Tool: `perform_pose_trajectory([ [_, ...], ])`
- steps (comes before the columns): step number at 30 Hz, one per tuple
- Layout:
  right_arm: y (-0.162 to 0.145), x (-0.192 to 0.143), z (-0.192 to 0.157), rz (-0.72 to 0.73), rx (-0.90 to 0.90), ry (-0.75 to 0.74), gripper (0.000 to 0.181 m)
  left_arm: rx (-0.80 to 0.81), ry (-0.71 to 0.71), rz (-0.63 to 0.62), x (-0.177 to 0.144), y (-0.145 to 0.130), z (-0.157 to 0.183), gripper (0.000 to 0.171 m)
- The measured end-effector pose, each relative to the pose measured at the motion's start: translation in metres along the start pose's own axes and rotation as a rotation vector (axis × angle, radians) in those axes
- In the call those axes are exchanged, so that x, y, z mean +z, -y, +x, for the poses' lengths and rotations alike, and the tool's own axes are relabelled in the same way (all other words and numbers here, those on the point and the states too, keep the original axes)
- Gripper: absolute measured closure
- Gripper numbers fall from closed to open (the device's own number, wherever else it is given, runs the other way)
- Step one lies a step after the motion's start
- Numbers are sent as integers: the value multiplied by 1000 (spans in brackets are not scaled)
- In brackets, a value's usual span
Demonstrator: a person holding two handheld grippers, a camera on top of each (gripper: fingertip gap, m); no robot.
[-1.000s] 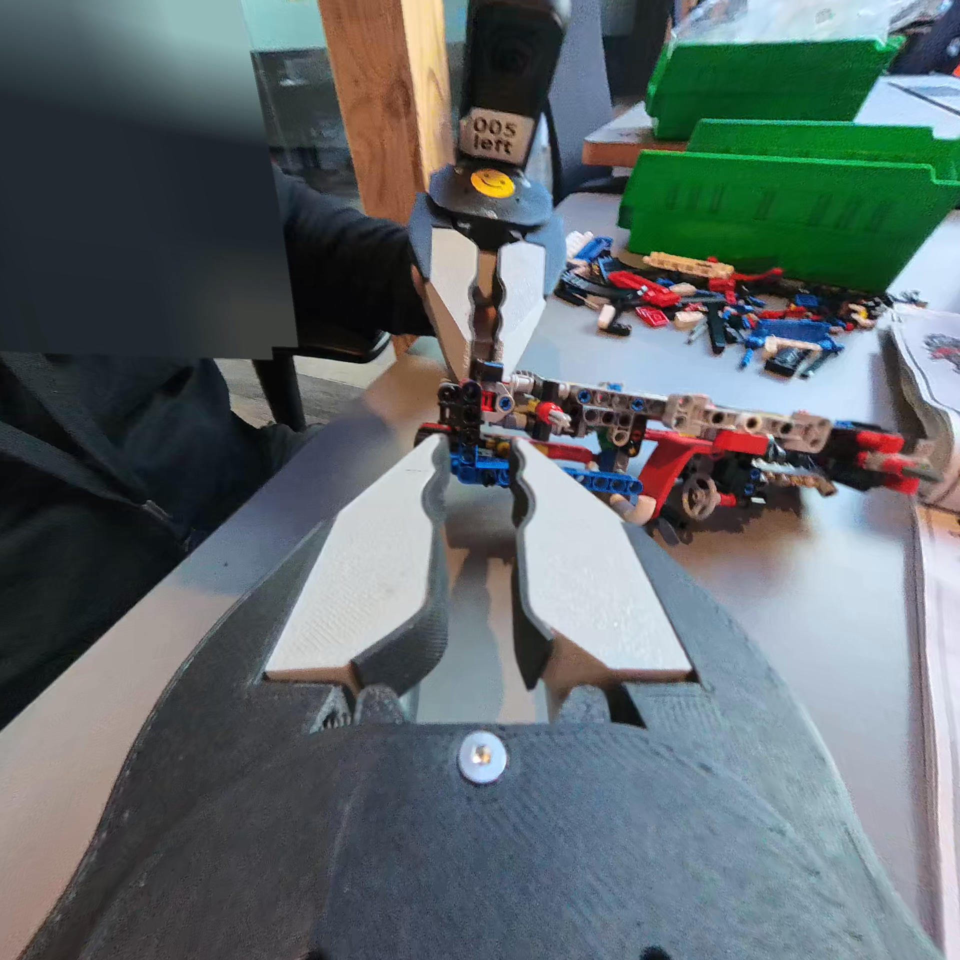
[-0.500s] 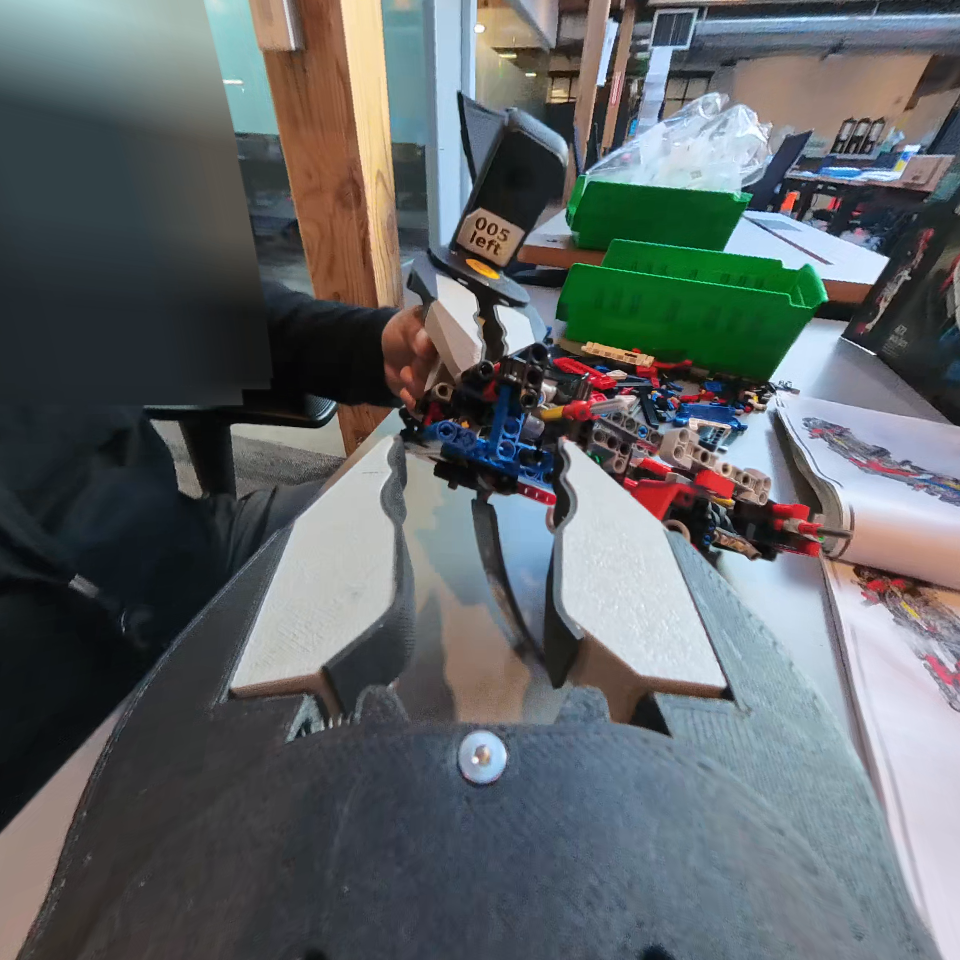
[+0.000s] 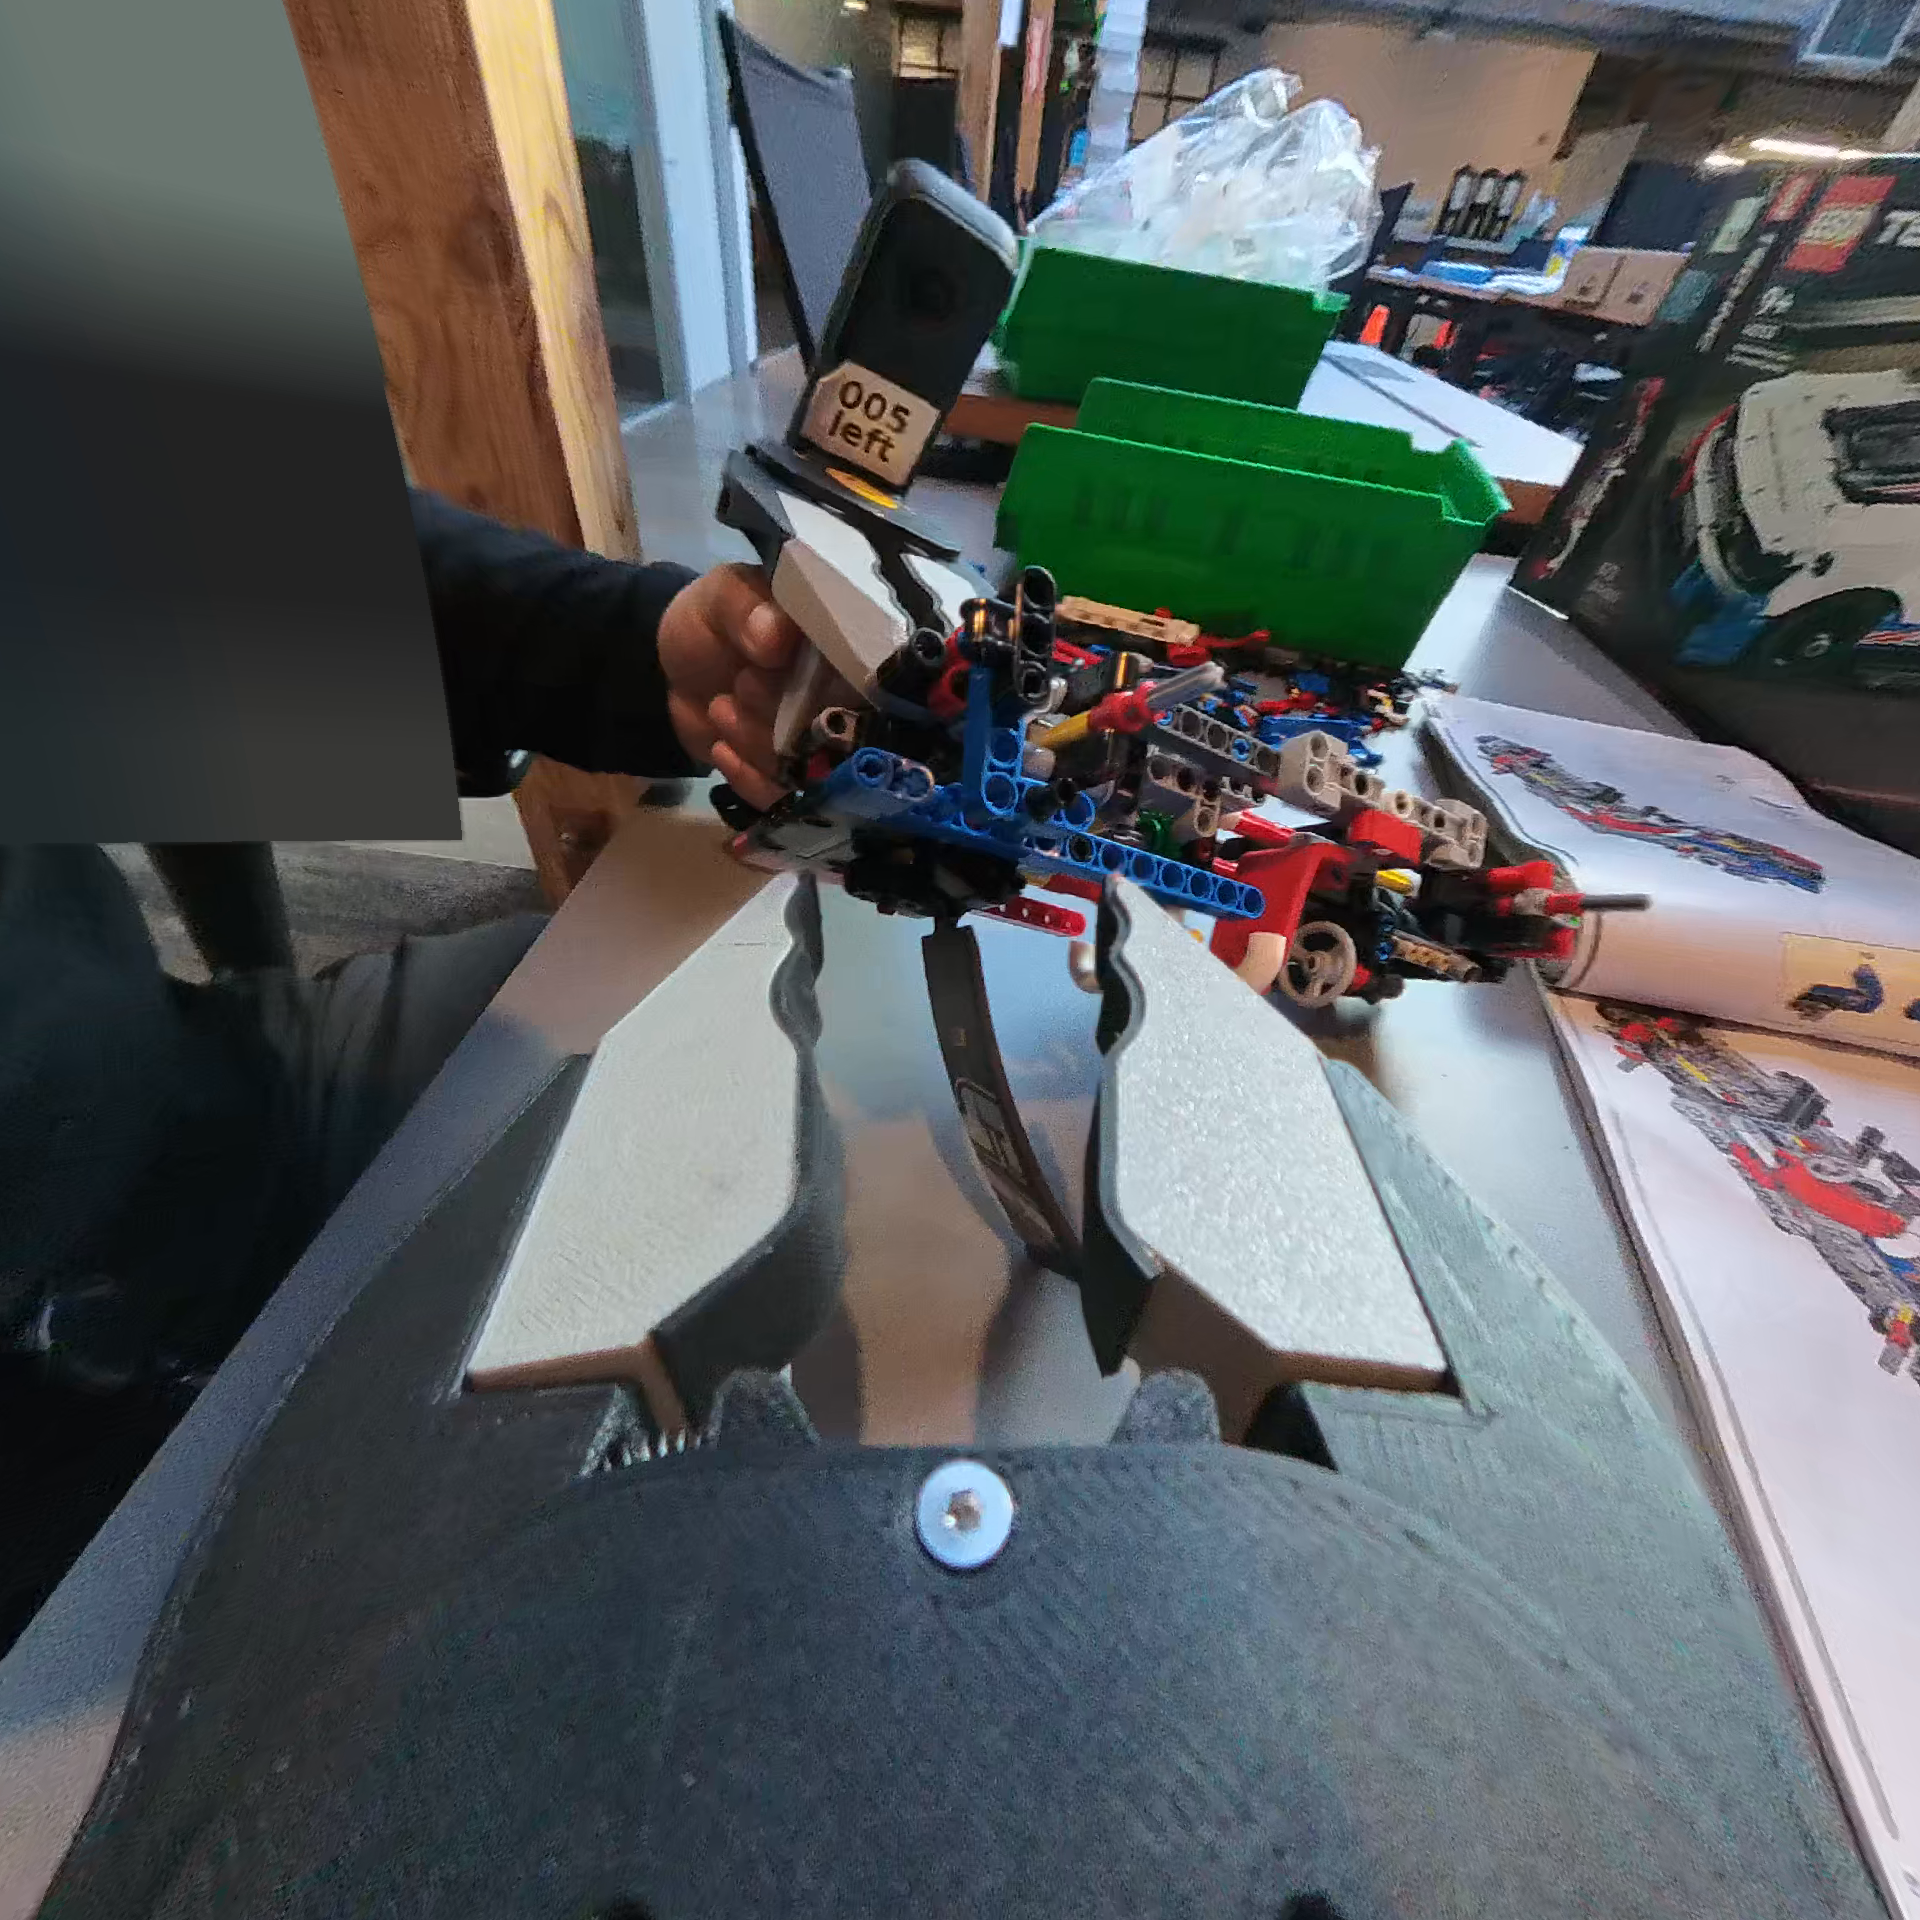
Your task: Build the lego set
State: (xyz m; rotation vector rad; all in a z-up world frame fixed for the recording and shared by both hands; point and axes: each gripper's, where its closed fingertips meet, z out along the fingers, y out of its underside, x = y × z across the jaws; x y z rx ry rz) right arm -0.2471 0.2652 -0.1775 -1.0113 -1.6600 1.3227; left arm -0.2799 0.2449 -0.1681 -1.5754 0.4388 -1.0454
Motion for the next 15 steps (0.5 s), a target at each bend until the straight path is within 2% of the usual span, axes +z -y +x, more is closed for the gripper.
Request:
perform_pose_trajectory([
  [2, 5, 0, -2, 39, 5, 17, 114, 1, -14, 4, -4, -2, 1, 167],
  [3, 8, 1, -5, 59, 13, 41, 113, -1, -19, 6, -5, -4, 2, 167],
  [6, 18, 11, -13, 119, 133, 124, 116, -2, -24, 19, -9, -6, 2, 167],
  [8, 17, 18, -14, 130, 215, 148, 128, 2, -25, 27, -12, -7, 2, 167],
  [11, 14, 20, -12, 152, 199, 115, 138, 4, -23, 29, -14, -8, 3, 167],
  [15, 14, 20, -12, 152, 136, 60, 139, 0, -22, 37, -15, -7, 3, 167],
])
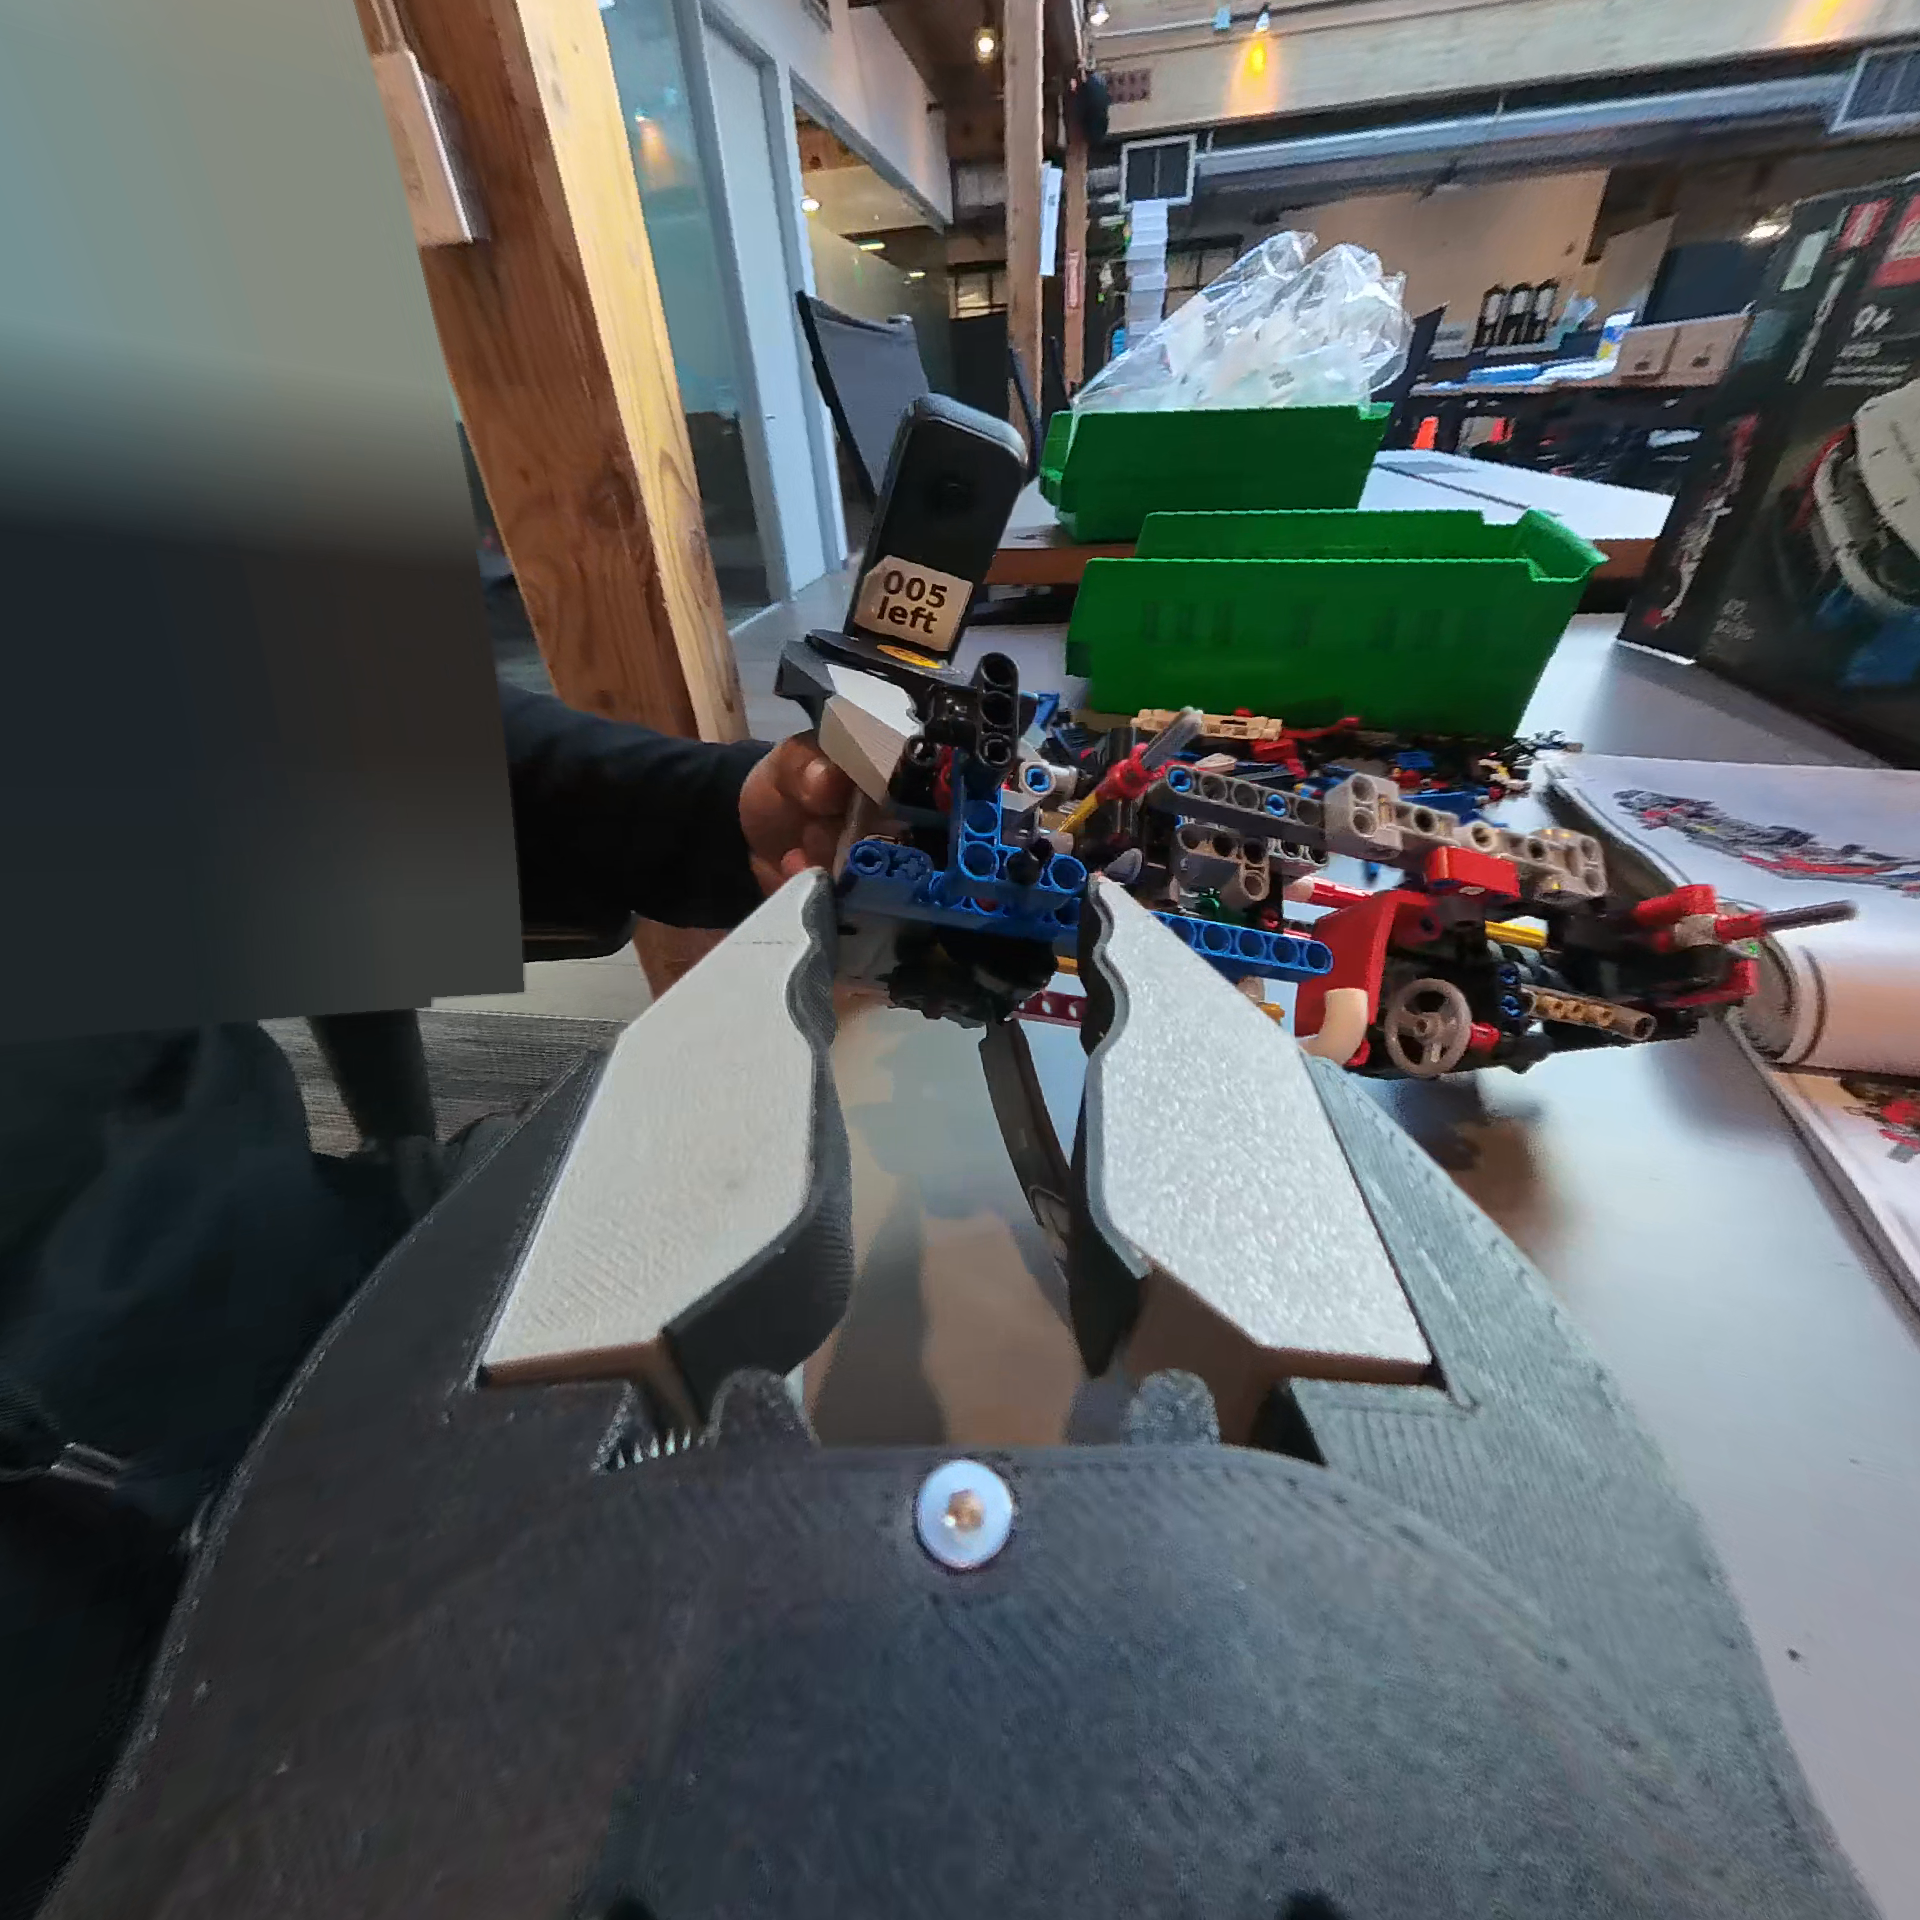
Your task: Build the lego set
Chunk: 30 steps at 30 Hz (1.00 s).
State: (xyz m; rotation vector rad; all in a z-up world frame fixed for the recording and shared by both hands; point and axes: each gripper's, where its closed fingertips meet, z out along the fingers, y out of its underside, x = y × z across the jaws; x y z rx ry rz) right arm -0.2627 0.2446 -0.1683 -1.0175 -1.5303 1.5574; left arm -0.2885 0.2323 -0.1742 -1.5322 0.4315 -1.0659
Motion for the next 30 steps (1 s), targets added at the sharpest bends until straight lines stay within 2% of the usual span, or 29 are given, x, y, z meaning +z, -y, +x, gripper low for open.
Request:
perform_pose_trajectory([
  [6, 0, 2, 1, 5, -20, -14, 142, -16, -4, 8, -1, 1, -1, 167],
  [10, -5, -5, 12, -29, -27, -79, 120, -35, -6, 4, -1, 1, -1, 167],
  [14, 3, -8, 12, -37, -253, -183, 100, -94, -21, 25, 0, 5, -2, 167],
  [21, -10, 7, 13, -154, -614, -354, 102, -136, -28, 79, -6, 13, -3, 167],
  [23, -11, 11, 10, -164, -691, -389, 112, -139, -29, 91, -8, 13, -4, 167],
  [24, -13, 15, 5, -165, -698, -371, 114, -138, -31, 89, -8, 12, -3, 167],
  [25, -17, 17, 2, -171, -679, -345, 101, -128, -28, 76, -8, 11, -3, 167],
  [26, -21, 16, 1, -186, -652, -328, 99, -104, -13, 51, -7, 8, -4, 167],
  [28, -28, 3, 2, -223, -576, -297, 109, -50, 13, 7, -7, 3, -3, 167],
  [29, -34, -6, -1, -249, -520, -240, 113, -34, 15, -12, -7, 1, -2, 167],
  [30, -45, -16, -8, -293, -458, -151, 127, -19, 10, -33, -7, -2, 0, 167],
])
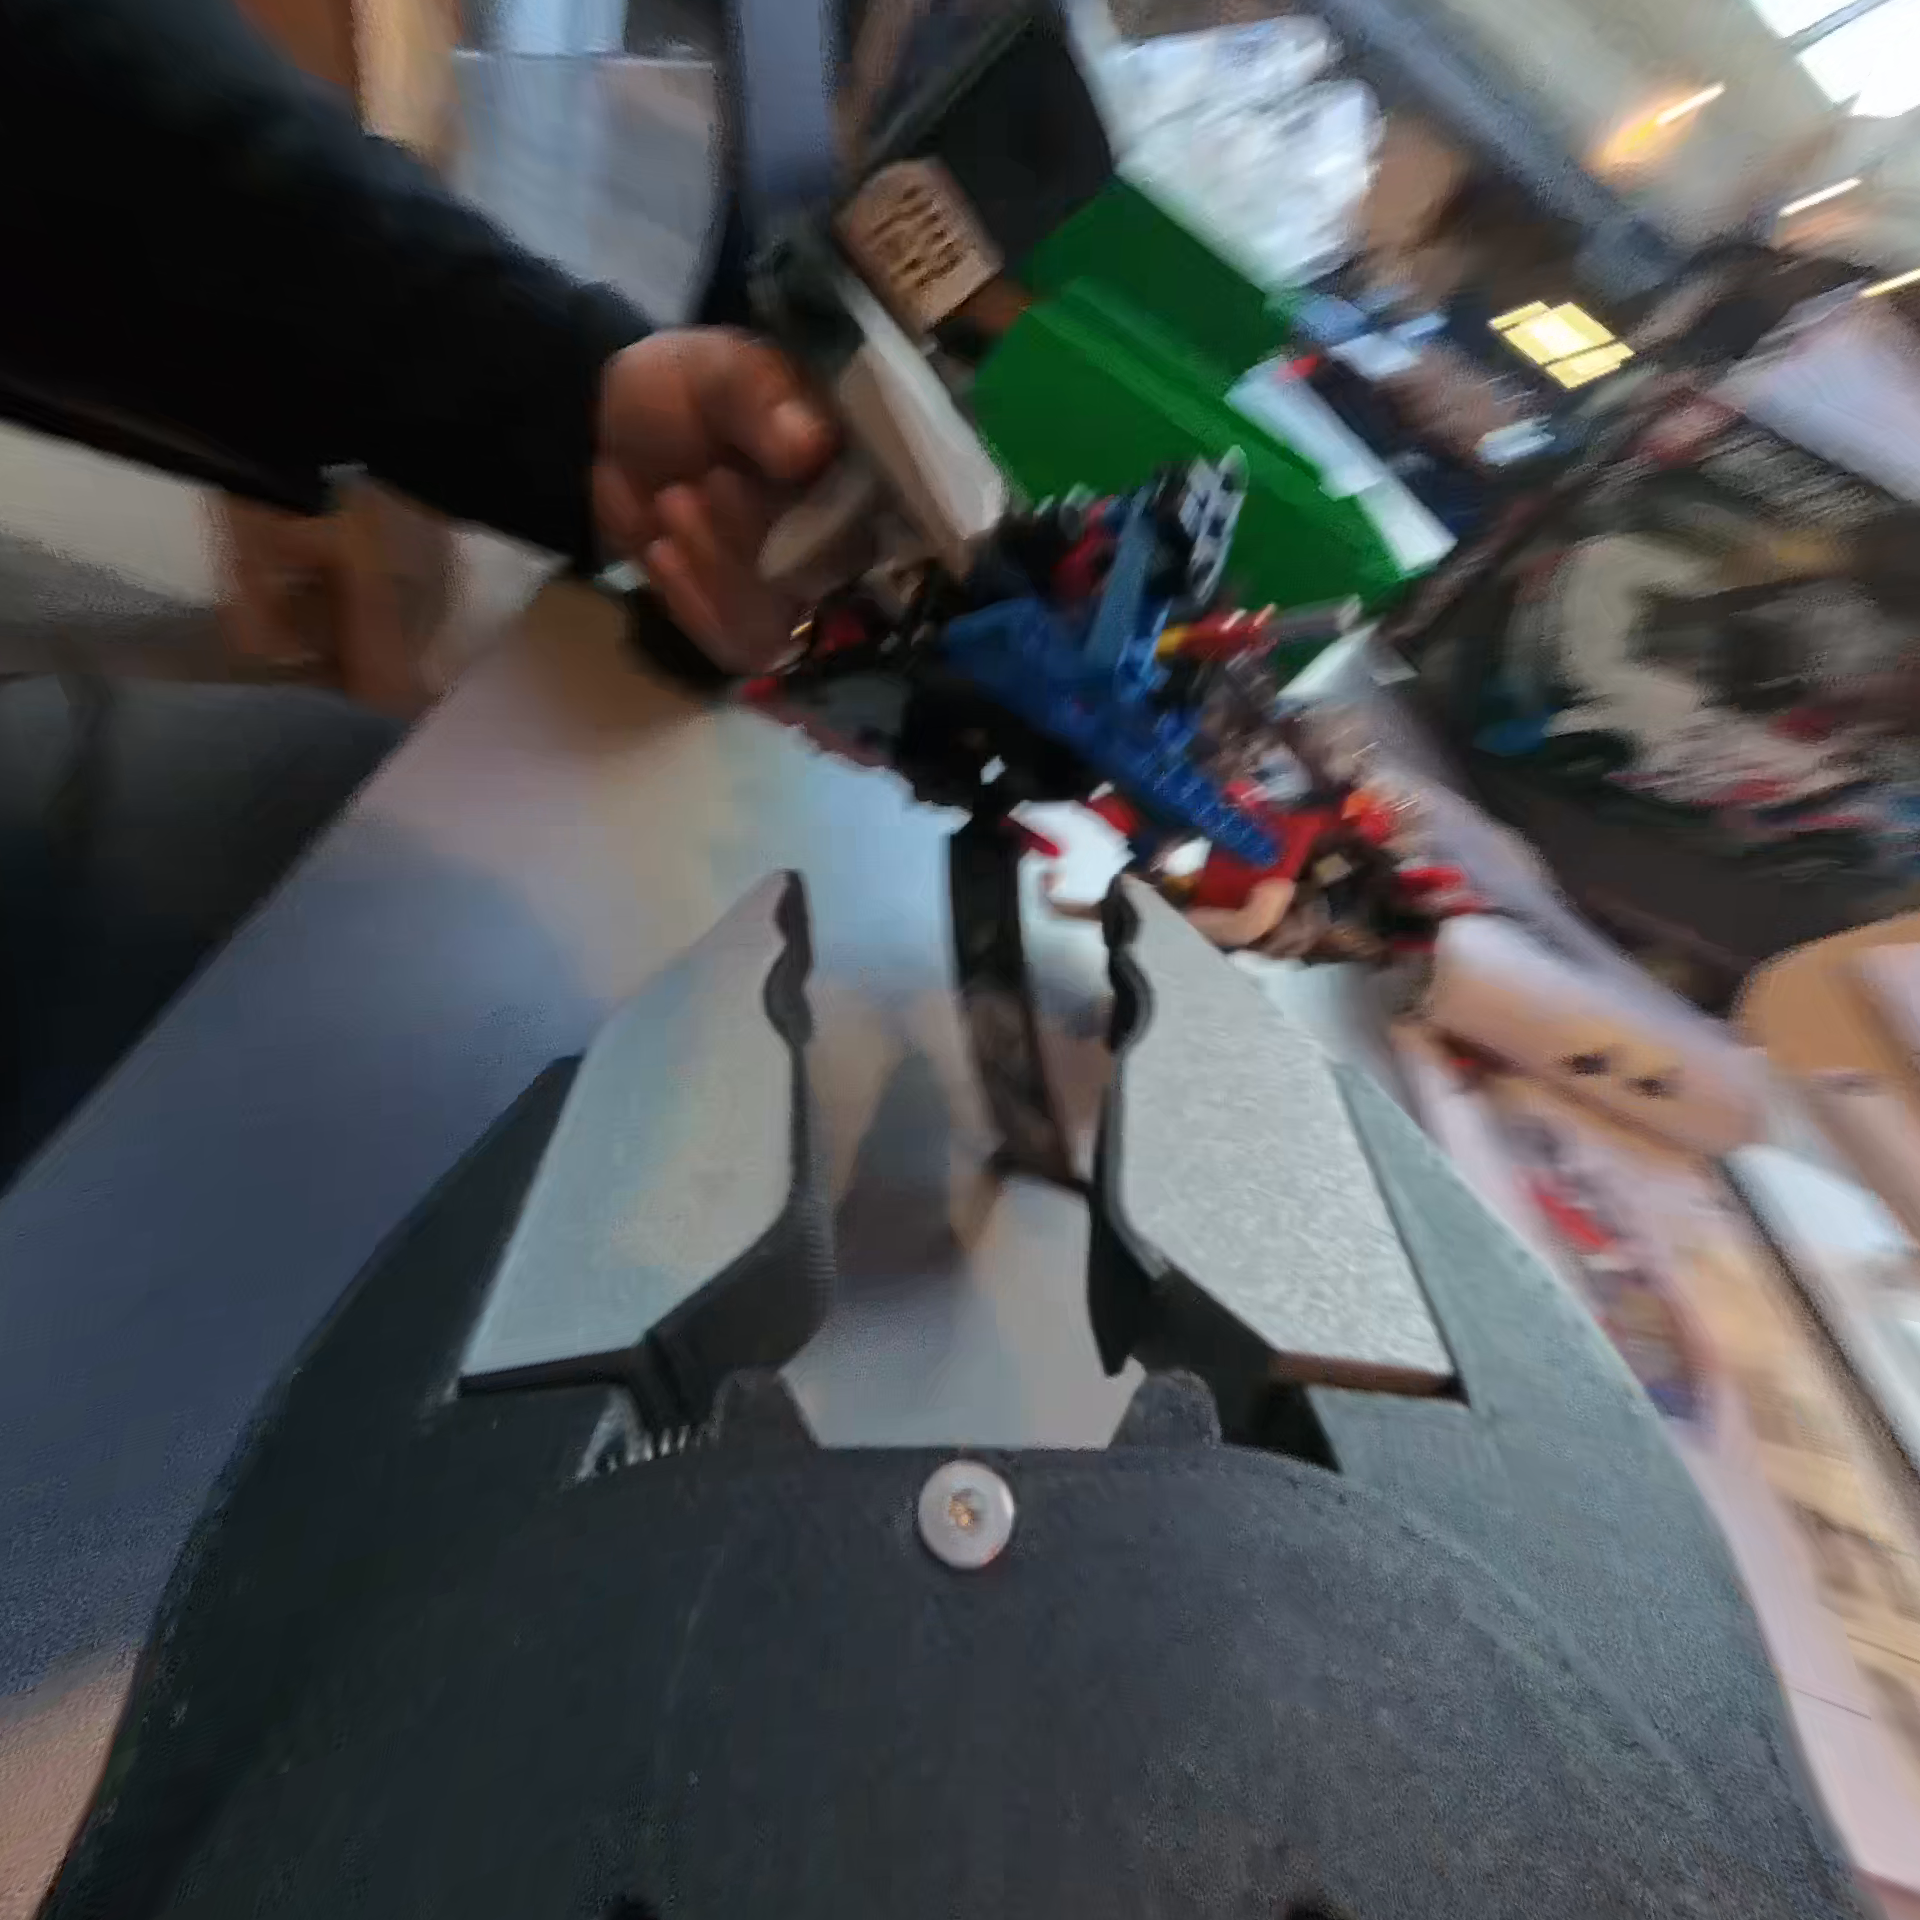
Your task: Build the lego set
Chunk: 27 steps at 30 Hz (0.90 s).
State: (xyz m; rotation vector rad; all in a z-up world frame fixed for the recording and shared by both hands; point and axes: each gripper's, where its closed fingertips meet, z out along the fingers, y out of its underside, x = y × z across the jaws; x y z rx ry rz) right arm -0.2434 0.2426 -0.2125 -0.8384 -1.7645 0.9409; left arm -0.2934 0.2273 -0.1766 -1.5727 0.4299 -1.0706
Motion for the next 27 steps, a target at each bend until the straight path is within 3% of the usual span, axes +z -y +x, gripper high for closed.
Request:
perform_pose_trajectory([
  [2, -22, -19, -4, -68, 129, 102, 155, 18, -14, -44, -1, -5, 3, 167],
  [4, -31, -31, -12, -102, 359, 239, 159, 55, -33, -101, -2, -10, 6, 167],
  [5, -29, -34, -14, -105, 502, 292, 152, 77, -42, -133, -2, -12, 7, 167],
  [9, -5, -39, -20, -49, 903, 460, 146, 177, -55, -267, 6, -19, 14, 167],
  [13, 5, -45, -5, -32, 1042, 451, 144, 267, -23, -440, 27, -38, 21, 167],
  [15, 12, -55, 5, 22, 1142, 478, 154, 319, 25, -531, 37, -53, 18, 166],
  [17, -5, -60, 4, -38, 1224, 468, 170, 326, 37, -544, 44, -58, 19, 167],
  [21, -36, -59, -21, -161, 1369, 470, 157, 425, 49, -561, 45, -64, 21, 168],
  [24, -40, -50, -37, -166, 1470, 530, 157, 465, 59, -564, 45, -68, 22, 167],
  [27, -36, -39, -50, -169, 1481, 580, 170, 480, 74, -541, 42, -70, 22, 167],
])
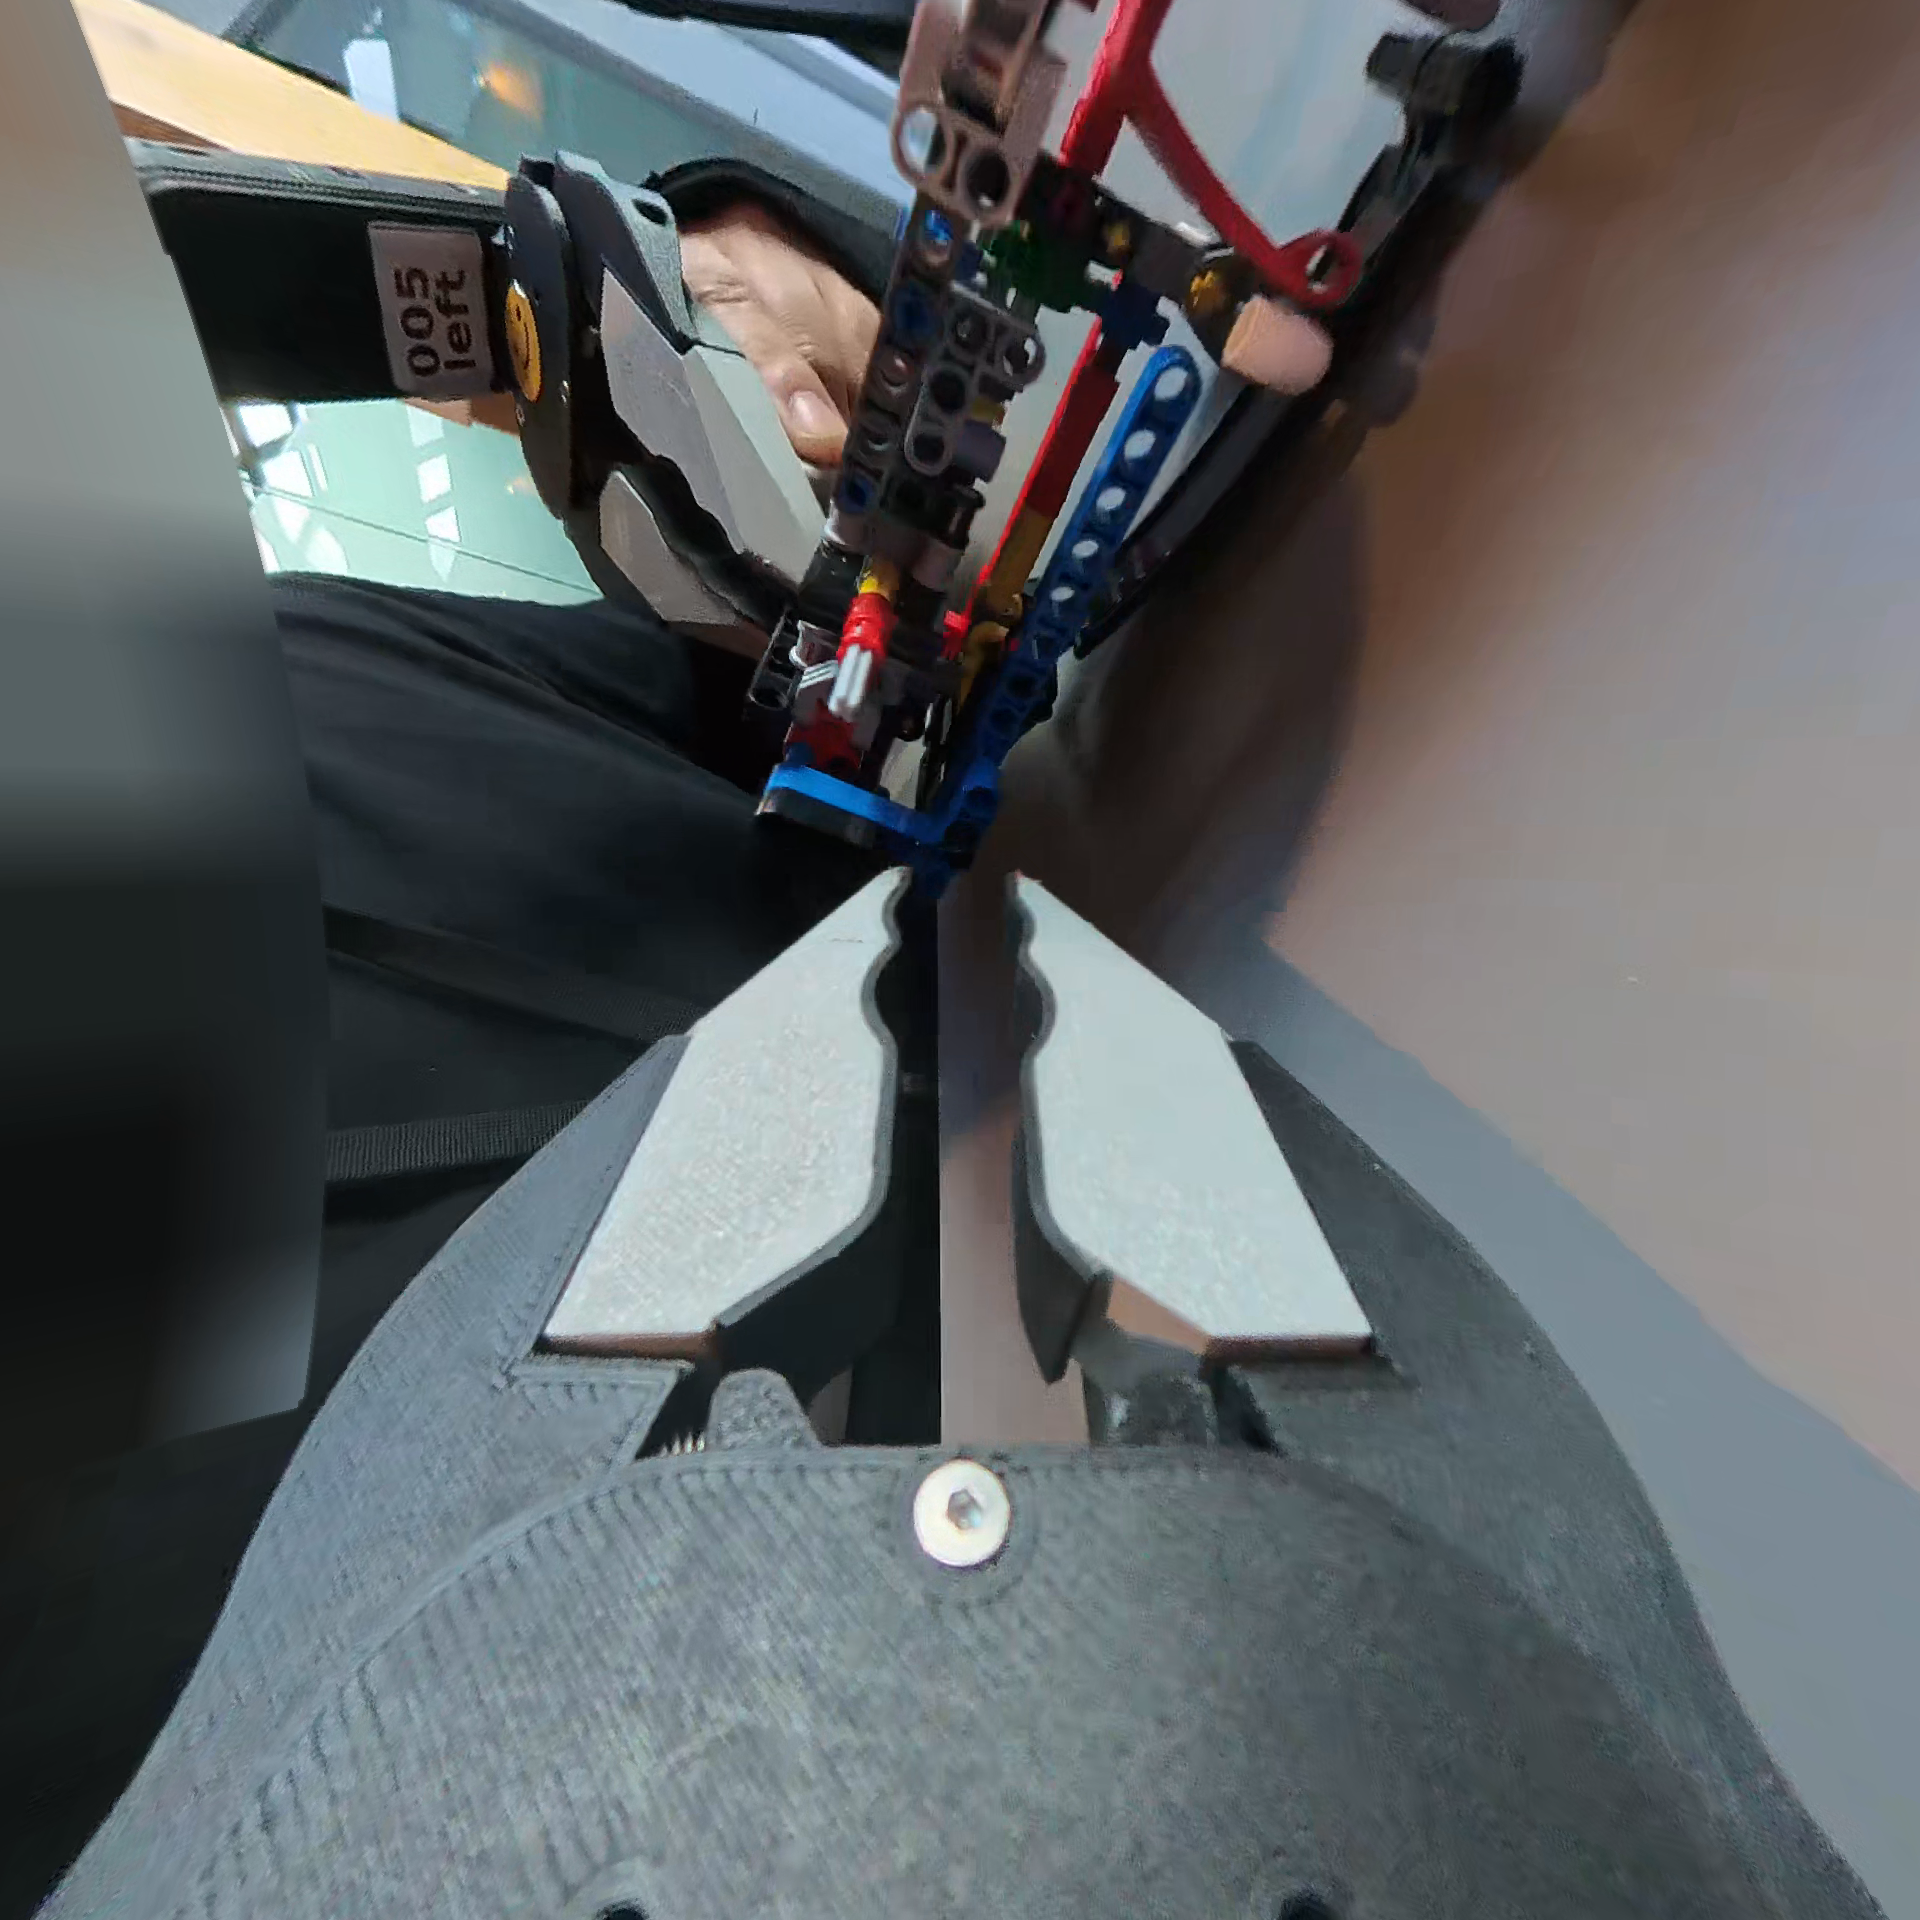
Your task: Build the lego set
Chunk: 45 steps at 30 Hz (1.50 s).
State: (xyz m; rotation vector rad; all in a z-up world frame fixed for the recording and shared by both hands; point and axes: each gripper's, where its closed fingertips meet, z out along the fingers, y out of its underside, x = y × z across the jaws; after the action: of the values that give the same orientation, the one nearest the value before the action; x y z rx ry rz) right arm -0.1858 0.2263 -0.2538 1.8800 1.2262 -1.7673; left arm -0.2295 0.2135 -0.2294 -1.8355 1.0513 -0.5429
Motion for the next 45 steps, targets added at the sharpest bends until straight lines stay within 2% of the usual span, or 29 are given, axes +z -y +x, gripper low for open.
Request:
perform_pose_trajectory([
  [5, 6, 9, -4, 7, 17, 46, 175, 42, 45, 23, -4, -10, 4, 168],
  [10, 13, 7, -5, 20, 34, 63, 168, 46, 50, 41, -6, -12, 5, 168],
  [13, 15, 10, 1, 4, 20, 13, 176, 48, 34, 55, -5, -12, 6, 168],
  [16, 11, 15, 3, -44, 5, -26, 176, 63, 11, 51, -6, -13, 8, 167],
  [22, 11, 18, 3, -32, 41, -18, 173, 80, 34, 52, -5, -12, 8, 166],
  [27, 7, 23, 6, -63, 3, -42, 175, 75, 56, 44, -5, -14, 9, 166],
  [31, 8, 22, 5, -56, 3, -37, 175, 1, 122, 91, -19, -8, 2, 154],
  [33, 8, 22, 6, -66, -8, -52, 175, -77, 200, 99, -33, -9, -12, 136],
  [35, 9, 22, 6, -71, -17, -59, 175, -220, 225, 39, -44, -21, -24, 127],
  [37, 9, 23, 6, -76, -23, -56, 175, -366, 67, -18, -40, -31, -9, 105],
  [38, 9, 23, 6, -77, -24, -51, 175, -378, 52, -49, -36, -37, -6, 106],
  [42, 8, 25, 6, -70, -11, -26, 175, -207, 56, -300, -21, -79, 4, 98],
  [44, 8, 25, 6, -65, -15, -24, 175, -105, 66, -288, -17, -75, 4, 117],
  [45, 9, 24, 5, -61, -14, -17, 175, -96, 56, -278, -16, -72, 5, 119],
])
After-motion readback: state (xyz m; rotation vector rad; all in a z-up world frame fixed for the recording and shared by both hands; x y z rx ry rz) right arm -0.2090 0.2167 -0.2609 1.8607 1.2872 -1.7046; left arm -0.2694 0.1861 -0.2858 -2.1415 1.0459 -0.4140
